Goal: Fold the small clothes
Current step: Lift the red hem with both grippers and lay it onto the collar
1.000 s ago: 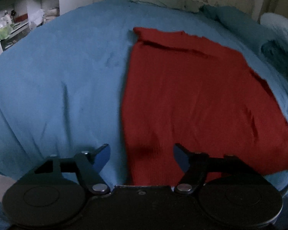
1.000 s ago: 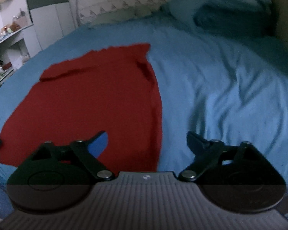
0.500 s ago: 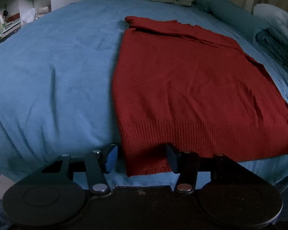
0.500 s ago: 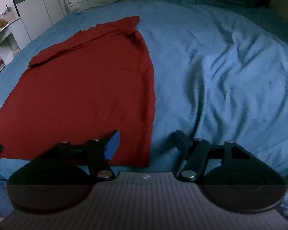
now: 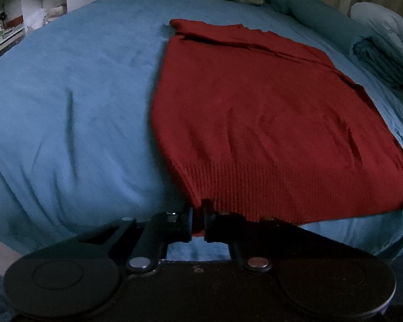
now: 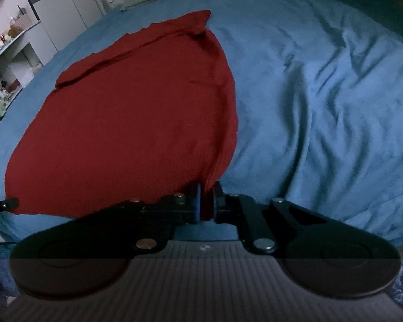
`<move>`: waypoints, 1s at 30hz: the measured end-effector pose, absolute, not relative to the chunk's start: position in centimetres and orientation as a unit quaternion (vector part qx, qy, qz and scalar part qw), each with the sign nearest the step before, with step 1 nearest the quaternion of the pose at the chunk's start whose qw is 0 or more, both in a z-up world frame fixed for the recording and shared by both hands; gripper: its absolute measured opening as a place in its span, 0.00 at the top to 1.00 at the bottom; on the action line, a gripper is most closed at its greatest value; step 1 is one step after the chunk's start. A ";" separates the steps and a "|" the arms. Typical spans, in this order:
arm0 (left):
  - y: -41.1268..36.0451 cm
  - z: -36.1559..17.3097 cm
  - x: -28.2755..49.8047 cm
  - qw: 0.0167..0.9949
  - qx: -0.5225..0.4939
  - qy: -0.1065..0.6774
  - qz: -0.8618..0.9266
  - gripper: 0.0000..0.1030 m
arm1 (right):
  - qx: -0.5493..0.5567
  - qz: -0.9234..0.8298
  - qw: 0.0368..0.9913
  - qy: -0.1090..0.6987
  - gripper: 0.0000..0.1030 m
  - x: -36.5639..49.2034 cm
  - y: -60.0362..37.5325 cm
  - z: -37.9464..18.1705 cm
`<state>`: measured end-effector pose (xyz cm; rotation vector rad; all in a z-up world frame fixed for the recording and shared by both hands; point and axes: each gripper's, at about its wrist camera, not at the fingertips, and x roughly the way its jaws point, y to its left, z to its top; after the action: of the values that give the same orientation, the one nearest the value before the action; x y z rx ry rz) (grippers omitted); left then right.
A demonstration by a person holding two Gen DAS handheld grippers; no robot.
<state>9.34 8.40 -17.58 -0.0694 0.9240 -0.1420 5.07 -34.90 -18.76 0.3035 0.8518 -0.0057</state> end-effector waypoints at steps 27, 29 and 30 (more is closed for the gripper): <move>7.5 -3.8 46.0 0.926 -0.184 0.327 -0.050 0.96 | 0.282 0.010 0.913 0.295 0.80 42.0 -42.0 -4.9; 7.3 -6.5 49.0 0.922 -0.190 0.337 -0.029 0.96 | 0.279 0.000 0.910 0.306 0.80 45.8 -41.8 -7.5; 7.3 -7.7 50.1 0.918 -0.198 0.343 -0.023 0.96 | 0.280 -0.007 0.907 0.314 0.81 47.3 -41.7 -9.0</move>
<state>50.09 7.31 -7.71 -0.4077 0.7052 -0.0477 47.27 -41.66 -9.01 0.5789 0.6478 -0.0148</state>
